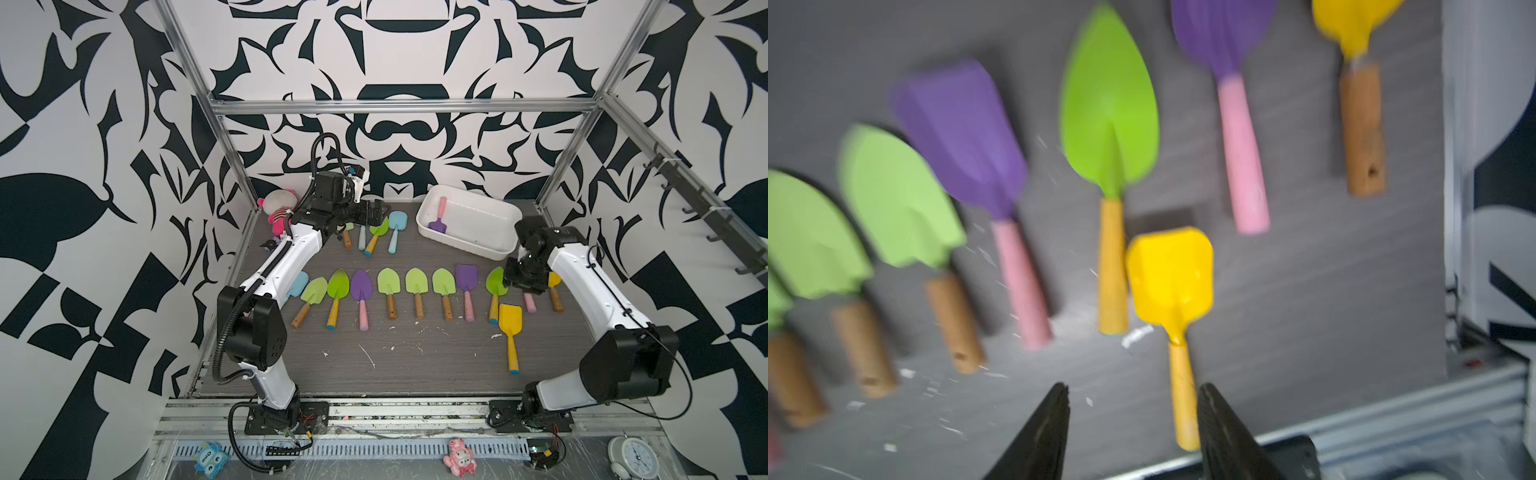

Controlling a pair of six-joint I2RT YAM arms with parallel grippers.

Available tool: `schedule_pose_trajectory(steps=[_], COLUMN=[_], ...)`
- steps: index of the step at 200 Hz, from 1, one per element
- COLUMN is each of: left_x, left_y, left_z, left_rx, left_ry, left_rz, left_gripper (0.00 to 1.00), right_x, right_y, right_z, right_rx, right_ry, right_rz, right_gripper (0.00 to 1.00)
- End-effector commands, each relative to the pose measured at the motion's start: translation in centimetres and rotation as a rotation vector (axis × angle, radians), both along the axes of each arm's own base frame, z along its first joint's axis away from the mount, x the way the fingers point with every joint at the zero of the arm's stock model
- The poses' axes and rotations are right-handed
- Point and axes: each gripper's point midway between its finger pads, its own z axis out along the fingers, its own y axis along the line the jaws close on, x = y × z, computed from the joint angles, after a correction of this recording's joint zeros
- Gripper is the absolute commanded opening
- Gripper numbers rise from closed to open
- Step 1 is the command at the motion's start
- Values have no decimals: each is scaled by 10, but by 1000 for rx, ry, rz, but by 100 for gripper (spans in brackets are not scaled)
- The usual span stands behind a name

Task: Take the shovel out of the storage box
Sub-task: Pick up the shovel from the storage box.

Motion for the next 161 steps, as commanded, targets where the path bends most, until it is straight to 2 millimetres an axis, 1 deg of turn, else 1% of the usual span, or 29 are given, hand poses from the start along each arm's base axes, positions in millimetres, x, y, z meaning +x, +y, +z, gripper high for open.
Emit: schedule_pose_trajectory(steps=[1, 19, 33, 46, 59, 66, 70, 73, 80, 88, 92, 95, 100, 112, 125, 144, 161], left_x=[-8, -8, -10, -12, -12, -12, -12, -12, -12, -11, -11, -11, -10, -9, -10, -9, -9], left_y=[-2, -1, -1, 0, 2, 4, 4, 5, 6, 7, 7, 8, 9, 11, 11, 15, 16], left_z=[35, 41, 44, 43, 40, 38, 36, 35, 32, 26, 24, 23, 20, 13, 8, 3, -3], left_rx=[-36, -36, -35, -33, -27, -22, -22, -23, -24, -23, -20, -21, -19, -15, -12, -1, 9], left_ry=[-53, -63, -68, -64, -56, -52, -48, -46, -42, -29, -24, -20, -12, 11, 25, 32, 44], left_rz=[-21, -22, -25, -21, -8, 3, 7, 12, 20, 28, 34, 40, 49, 65, 71, 90, 96], left_gripper=[99, 99, 100, 99, 100, 99, 99, 99, 99, 99, 100, 99, 100, 100, 100, 100, 100], right_x=[75, 130, 169, 202, 232, 245, 254, 258, 273, 285, 290, 296, 303, 319, 334, 348, 355], right_y=[24, 37, 44, 53, 66, 72, 77, 78, 84, 90, 94, 95, 98, 108, 119, 135, 142], right_z=[27, 35, 33, 23, 17, 15, 8, 8, 0, -7, -4, -17, -24, -37, -43, -54, -66], right_rx=[88, 143, 165, 181, 205, 209, 208, 209, 221, 238, 245, 244, 247, 263, 278, 257, 244], right_ry=[-190, -251, -273, -281, -306, -322, -325, -334, -349, -366, -388, -380, -391, -429, -484, -543, -560], right_rz=[77, 86, 82, 77, 81, 85, 83, 82, 73, 69, 70, 64, 61, 62, 74, 114, 126], right_gripper=[56, 57, 57, 57, 57, 57, 57, 57, 57, 57, 57, 57, 57, 57, 57, 57, 57])
